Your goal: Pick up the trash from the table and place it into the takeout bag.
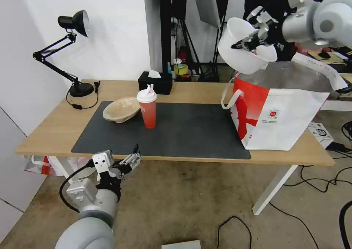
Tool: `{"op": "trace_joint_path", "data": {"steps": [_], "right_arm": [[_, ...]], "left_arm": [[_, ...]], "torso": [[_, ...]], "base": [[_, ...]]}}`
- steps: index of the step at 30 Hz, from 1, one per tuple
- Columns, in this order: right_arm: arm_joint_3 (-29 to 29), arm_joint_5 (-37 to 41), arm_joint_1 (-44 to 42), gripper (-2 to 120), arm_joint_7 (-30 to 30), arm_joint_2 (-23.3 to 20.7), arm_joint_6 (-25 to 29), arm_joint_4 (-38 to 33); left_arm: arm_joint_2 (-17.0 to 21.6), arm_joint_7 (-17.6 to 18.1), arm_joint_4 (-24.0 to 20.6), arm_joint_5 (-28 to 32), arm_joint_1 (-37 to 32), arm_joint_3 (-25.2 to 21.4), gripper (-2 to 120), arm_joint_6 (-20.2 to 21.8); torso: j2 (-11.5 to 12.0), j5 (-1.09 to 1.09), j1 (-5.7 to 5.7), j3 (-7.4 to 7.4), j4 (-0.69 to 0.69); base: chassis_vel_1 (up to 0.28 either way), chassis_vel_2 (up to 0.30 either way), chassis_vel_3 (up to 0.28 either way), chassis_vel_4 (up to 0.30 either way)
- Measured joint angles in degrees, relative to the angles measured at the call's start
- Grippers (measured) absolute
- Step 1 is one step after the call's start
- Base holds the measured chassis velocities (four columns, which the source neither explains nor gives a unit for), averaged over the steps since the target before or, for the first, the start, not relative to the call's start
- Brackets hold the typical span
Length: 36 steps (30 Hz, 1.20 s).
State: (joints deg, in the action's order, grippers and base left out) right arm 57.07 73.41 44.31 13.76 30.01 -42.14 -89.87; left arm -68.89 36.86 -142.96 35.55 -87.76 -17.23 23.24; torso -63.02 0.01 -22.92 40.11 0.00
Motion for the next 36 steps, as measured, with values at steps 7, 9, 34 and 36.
{"op": "trace_joint_path", "data": {"steps": [7, 9, 34, 36], "right_arm": [[-1.3, 0.0, -1.0, 0, 0.2, -3.1, 0.0, -1.1], [-2.0, 0.0, -1.9, 0, 0.3, -4.5, 0.0, -1.8], [-19.8, -3.8, -24.6, 0, 0.2, -11.2, 0.0, -6.8], [-20.1, -4.0, -25.1, 0, 0.3, -11.3, 0.0, -7.0]], "left_arm": [[-0.2, 0.0, -0.1, 0.1, 0.2, 0.0, 100, 0.2], [-0.1, 0.0, -0.1, 0.1, 0.0, 0.0, 100, 0.2], [0.1, 0.1, -0.1, -0.1, -0.8, 0.3, 100, 0.4], [0.0, 0.1, -0.1, -0.1, -0.7, 0.3, 100, 0.4]], "torso": [[0.0, 0.00, 0.00, 0.00, -0.01], [0.0, 0.00, 0.00, 0.00, -0.01], [0.0, 0.00, 0.00, 0.00, -0.01], [0.0, -0.01, 0.00, 0.01, 0.00]], "base": [[0.000, 0.000, 0.000, 0.000], [0.000, 0.000, 0.000, 0.000], [0.000, 0.000, 0.000, 0.000], [0.000, 0.000, 0.000, 0.000]]}}
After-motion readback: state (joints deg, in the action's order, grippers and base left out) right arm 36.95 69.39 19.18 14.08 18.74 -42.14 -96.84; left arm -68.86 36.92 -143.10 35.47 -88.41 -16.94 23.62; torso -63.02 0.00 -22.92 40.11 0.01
